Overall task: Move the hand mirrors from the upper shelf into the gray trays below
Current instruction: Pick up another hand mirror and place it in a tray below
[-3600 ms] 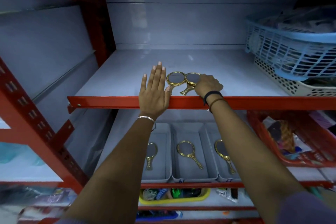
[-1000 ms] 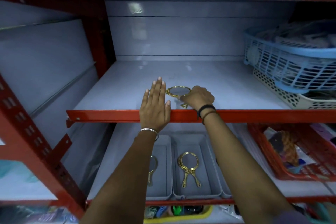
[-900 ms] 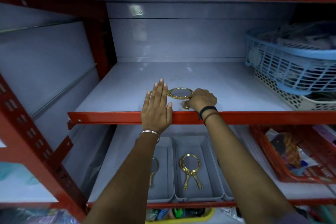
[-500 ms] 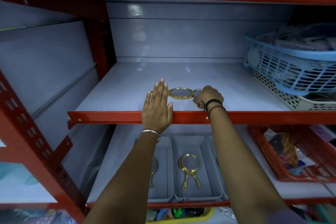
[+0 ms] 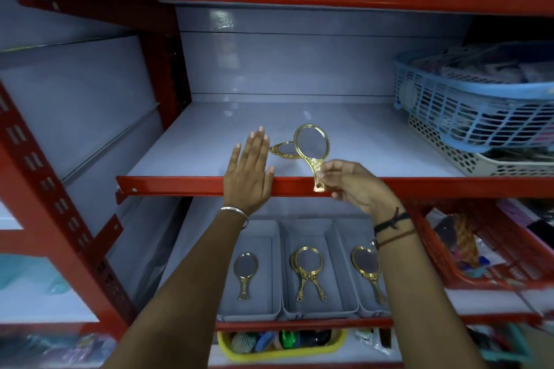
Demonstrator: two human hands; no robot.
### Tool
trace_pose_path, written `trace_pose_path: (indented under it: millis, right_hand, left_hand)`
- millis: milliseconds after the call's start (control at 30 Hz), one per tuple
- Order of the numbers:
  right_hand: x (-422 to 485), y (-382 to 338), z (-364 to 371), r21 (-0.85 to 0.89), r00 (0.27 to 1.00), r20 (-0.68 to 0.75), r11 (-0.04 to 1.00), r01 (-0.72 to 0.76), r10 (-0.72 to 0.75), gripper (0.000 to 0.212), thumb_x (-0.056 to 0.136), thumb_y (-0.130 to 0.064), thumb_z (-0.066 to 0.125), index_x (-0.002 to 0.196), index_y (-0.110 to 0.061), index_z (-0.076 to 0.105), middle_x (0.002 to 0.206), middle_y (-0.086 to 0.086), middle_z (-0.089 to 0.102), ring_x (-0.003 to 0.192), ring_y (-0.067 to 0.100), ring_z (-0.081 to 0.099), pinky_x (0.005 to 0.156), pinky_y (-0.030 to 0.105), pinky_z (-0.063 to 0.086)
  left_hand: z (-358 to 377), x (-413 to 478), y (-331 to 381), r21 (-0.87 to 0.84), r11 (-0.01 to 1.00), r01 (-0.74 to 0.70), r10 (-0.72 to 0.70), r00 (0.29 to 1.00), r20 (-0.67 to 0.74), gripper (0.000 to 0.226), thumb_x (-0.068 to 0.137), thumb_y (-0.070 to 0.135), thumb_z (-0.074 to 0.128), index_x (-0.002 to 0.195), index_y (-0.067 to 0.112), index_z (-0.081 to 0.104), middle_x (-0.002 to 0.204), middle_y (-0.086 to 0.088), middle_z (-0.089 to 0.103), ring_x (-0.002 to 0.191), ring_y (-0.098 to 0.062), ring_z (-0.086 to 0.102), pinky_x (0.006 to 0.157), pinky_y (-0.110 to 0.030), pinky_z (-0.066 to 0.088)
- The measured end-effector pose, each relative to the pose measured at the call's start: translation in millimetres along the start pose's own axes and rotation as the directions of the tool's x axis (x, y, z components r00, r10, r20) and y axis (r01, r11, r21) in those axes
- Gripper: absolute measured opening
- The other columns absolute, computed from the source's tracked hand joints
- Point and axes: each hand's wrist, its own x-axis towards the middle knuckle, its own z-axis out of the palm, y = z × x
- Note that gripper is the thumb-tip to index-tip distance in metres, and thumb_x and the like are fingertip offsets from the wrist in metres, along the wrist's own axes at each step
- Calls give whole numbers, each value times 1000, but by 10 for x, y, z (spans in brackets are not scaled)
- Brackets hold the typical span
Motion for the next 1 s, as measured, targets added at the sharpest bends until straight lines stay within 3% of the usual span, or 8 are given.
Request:
trace_pose_path:
  millis: [167, 300, 433, 533, 633, 767, 900, 1000]
  right_hand:
    - [-260, 568, 141, -87, 963, 246, 992, -92, 111, 10, 83, -10, 66, 86, -19, 62, 72, -11, 67, 64, -2, 59, 54, 14, 40]
    - [-148, 1150, 358, -206, 902, 312, 948, -241, 297, 8, 81, -13, 71, 79, -19, 65, 68, -9, 66, 62, 1, 58, 54, 14, 40]
    - [157, 1711, 752, -193, 878, 246, 909, -370, 410, 10, 81, -9, 70, 74, -14, 65, 56, -5, 62, 45, 0, 51, 43, 9, 41]
    - [352, 2050, 1075, -164, 894, 181, 909, -383, 410, 16, 79, -4, 72, 65, -10, 65, 56, 4, 59, 41, 4, 48, 41, 10, 42]
    - [537, 2349, 1358, -197, 888, 135, 890, -412, 441, 30, 79, -1, 71, 53, -9, 57, 33, -5, 54, 29, 1, 45, 36, 11, 40]
    - [759, 2663, 1585, -190, 871, 17, 857, -480, 491, 32, 76, 3, 72, 54, -11, 54, 29, -6, 51, 25, 0, 44, 33, 14, 38]
    - [904, 2751, 1682, -247, 860, -44, 828, -503, 509, 21, 78, -7, 74, 64, -10, 59, 22, -10, 46, 30, 3, 45, 37, 13, 39]
    - [940, 2801, 1712, -320, 884, -71, 829, -458, 461, 21, 77, -17, 75, 64, -8, 61, 31, -8, 48, 45, 13, 48, 56, 19, 46]
  left_hand:
    - [-79, -77, -313, 54, 998, -9, 8, 1000, 15, 63, 91, 35, 27, 146, 5, 27, 155, -12, 29, 143, -24, 28, 116, -37, 11]
    - [-76, -63, -347, 59, 998, -23, 23, 1000, 10, 62, 90, 34, 28, 145, 4, 30, 154, -14, 32, 142, -25, 29, 116, -37, 12]
    - [-21, -54, -375, 69, 997, -14, 15, 1000, -10, 62, 90, 33, 29, 144, 2, 32, 152, -14, 35, 141, -25, 32, 116, -37, 13]
    - [-14, -42, -358, 77, 997, -19, 23, 999, -43, 62, 90, 32, 30, 144, 2, 32, 152, -14, 35, 142, -25, 32, 117, -35, 12]
    - [22, -53, -381, 71, 997, -16, 20, 997, -68, 62, 90, 32, 32, 145, 3, 31, 153, -13, 33, 143, -24, 29, 118, -30, 2]
    - [39, -48, -390, 69, 997, -21, 27, 995, -91, 62, 89, 32, 32, 144, 3, 32, 152, -14, 34, 143, -25, 30, 118, -26, -4]
    - [51, -45, -397, 73, 997, -31, 37, 995, -94, 62, 89, 32, 32, 143, 3, 34, 151, -14, 36, 142, -25, 32, 117, -29, 1]
    - [54, -46, -402, 64, 997, -32, 38, 994, -99, 61, 89, 32, 32, 143, 3, 34, 151, -14, 37, 142, -25, 33, 118, -26, -3]
